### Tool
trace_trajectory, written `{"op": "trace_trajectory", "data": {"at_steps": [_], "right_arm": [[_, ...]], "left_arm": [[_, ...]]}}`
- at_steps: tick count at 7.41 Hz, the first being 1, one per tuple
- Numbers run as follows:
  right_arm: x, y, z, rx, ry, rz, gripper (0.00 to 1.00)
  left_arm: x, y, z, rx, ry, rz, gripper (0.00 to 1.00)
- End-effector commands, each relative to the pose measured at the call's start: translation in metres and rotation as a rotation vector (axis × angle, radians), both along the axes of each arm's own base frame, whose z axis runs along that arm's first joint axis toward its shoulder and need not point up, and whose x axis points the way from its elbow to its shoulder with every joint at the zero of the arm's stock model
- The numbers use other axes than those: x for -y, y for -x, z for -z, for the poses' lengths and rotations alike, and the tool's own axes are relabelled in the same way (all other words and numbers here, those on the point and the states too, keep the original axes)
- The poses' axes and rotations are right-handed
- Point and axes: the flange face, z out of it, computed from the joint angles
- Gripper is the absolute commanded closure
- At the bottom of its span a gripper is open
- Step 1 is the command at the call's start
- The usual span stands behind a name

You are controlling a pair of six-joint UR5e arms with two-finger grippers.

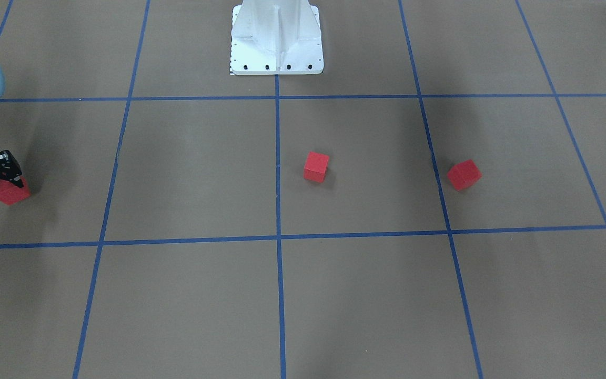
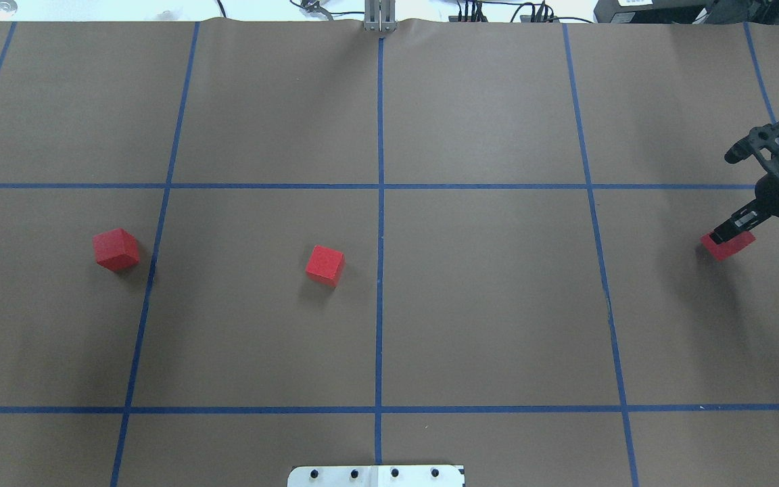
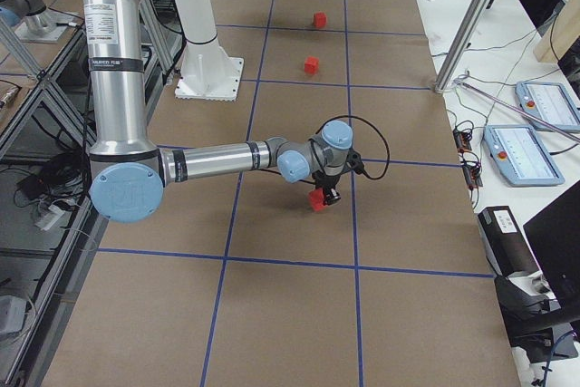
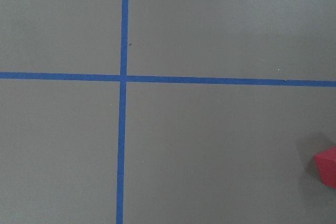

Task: Form red blocks into L shape at center
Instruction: 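Close the right gripper on the red cube and lift it, then carry the red cube with the right gripper toward the middle cube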

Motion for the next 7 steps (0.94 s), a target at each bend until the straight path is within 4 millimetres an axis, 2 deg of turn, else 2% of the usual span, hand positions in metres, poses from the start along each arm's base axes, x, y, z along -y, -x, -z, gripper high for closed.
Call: {"op": "trace_trajectory", "data": {"at_steps": [1, 2, 3, 4, 5, 7], "right_arm": [[0.001, 0.012, 0.076, 0.051, 0.109, -0.157, 1.00], [-0.009, 0.045, 0.109, 0.079, 0.150, -0.185, 1.00], [-0.010, 0.096, 0.154, 0.116, 0.233, -0.236, 1.00], [-0.023, 0.155, 0.204, 0.132, 0.301, -0.272, 1.00], [-0.031, 0.196, 0.247, 0.120, 0.303, -0.299, 1.00], [-0.061, 0.273, 0.316, 0.117, 0.309, -0.325, 1.00]], "left_arm": [[0.000, 0.000, 0.005, -0.001, -0.011, 0.000, 0.00], [0.000, 0.000, 0.006, -0.001, -0.013, 0.000, 0.00], [0.000, 0.000, 0.006, -0.002, -0.016, 0.000, 0.00], [0.001, 0.000, 0.008, -0.002, -0.028, -0.001, 0.00], [0.001, 0.000, 0.005, 0.000, -0.028, -0.002, 0.00], [0.005, 0.000, 0.004, 0.000, -0.026, -0.002, 0.00]]}}
